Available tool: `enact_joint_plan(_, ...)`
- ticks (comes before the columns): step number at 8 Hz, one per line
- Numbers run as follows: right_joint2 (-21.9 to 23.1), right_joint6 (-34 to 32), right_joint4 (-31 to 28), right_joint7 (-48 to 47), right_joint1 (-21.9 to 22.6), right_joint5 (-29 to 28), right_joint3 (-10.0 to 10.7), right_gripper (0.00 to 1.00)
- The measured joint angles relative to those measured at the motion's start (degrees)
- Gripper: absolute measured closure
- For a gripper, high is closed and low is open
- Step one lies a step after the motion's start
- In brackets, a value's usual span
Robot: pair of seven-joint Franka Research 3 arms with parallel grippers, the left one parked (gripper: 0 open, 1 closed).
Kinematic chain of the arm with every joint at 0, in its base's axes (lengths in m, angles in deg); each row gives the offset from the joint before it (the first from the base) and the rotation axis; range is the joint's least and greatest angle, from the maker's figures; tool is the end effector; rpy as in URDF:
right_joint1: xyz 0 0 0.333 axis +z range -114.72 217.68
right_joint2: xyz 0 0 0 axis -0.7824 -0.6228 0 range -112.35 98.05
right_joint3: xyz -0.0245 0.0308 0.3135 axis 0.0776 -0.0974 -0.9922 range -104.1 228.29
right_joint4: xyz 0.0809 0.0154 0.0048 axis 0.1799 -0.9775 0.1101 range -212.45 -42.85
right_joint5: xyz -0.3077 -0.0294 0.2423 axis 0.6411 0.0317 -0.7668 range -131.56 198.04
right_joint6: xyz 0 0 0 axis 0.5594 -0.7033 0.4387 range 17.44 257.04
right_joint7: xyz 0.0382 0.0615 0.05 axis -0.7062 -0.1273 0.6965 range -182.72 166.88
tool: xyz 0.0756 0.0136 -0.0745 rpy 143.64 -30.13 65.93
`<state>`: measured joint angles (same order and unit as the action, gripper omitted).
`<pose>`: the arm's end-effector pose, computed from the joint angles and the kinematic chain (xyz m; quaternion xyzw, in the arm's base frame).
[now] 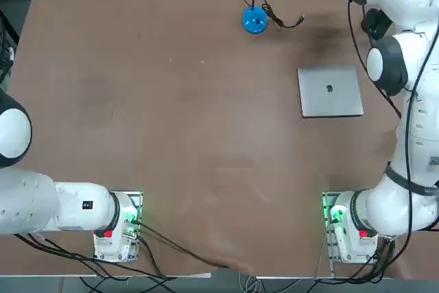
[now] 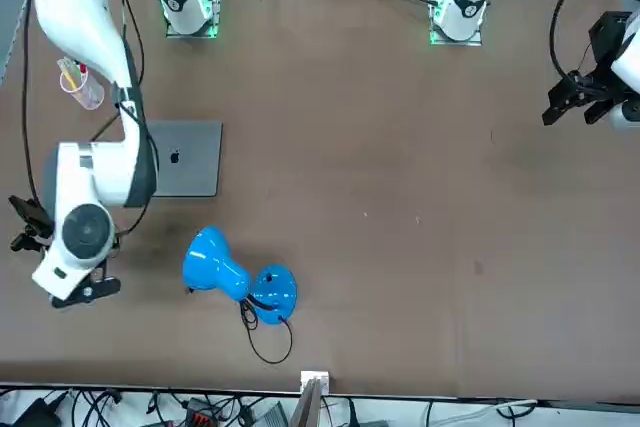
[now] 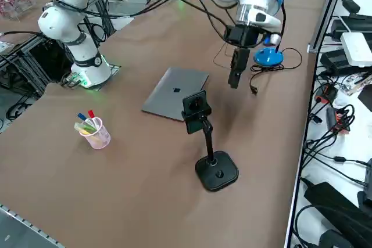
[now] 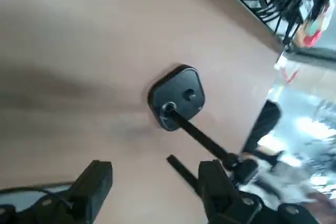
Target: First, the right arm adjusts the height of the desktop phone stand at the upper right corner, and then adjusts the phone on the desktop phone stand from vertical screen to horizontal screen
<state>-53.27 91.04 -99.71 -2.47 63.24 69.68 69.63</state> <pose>0.7478 0.0310 0.3447 0.9178 0.1686 -0.0883 0.3485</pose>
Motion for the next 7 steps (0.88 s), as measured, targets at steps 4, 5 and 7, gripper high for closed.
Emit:
enact_joint_plan(4, -5.9, 0.7, -0.1, 15.6, -0.1, 7.3, 0.3, 0.00)
enact_joint_plan(5, -6.5, 1.5, -0.1, 19.8, -0.2, 8.2, 0.6, 0.00)
enact_joint_plan(7, -7.8, 2.2, 0.0, 28.7, -1.7, 9.1, 1.1, 0.00)
